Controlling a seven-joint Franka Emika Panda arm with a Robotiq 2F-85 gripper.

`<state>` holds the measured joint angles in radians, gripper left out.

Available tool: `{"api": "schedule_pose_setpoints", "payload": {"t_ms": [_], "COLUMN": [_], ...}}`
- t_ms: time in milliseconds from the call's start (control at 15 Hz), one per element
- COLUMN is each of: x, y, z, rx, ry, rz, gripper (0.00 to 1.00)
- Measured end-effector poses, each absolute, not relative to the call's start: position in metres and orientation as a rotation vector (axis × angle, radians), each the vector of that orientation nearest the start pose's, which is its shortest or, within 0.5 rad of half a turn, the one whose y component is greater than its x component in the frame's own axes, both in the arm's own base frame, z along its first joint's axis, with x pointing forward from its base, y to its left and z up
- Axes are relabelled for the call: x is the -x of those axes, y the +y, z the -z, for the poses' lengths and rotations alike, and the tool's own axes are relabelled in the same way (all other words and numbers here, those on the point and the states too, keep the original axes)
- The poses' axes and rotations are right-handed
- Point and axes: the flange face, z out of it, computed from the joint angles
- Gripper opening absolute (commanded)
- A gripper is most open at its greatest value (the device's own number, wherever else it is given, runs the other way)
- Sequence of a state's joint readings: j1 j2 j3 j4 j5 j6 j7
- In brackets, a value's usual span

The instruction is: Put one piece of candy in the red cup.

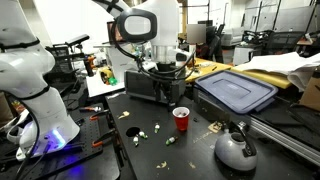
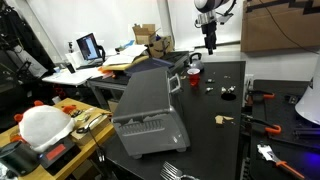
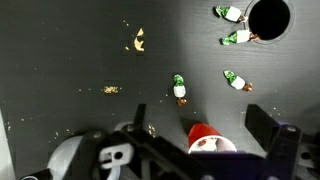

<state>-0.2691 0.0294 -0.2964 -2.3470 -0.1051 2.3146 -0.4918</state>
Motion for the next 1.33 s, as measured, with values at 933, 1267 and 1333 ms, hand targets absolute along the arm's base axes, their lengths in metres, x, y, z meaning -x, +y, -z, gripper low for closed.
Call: {"api": "schedule_pose_setpoints", "payload": {"t_ms": [933,1267,1333], "x": [-0.404,-0.405,-0.406], "y": [-0.268,-0.259,-0.257], "z": [-0.242,-0.224,-0.222], "rx": [3.19,3.188,3.189], "ry": [-0.042,-0.123,-0.134], "rz": [-0.191,-0.232,-0.235], "gripper": [1.0,1.0,1.0]}}
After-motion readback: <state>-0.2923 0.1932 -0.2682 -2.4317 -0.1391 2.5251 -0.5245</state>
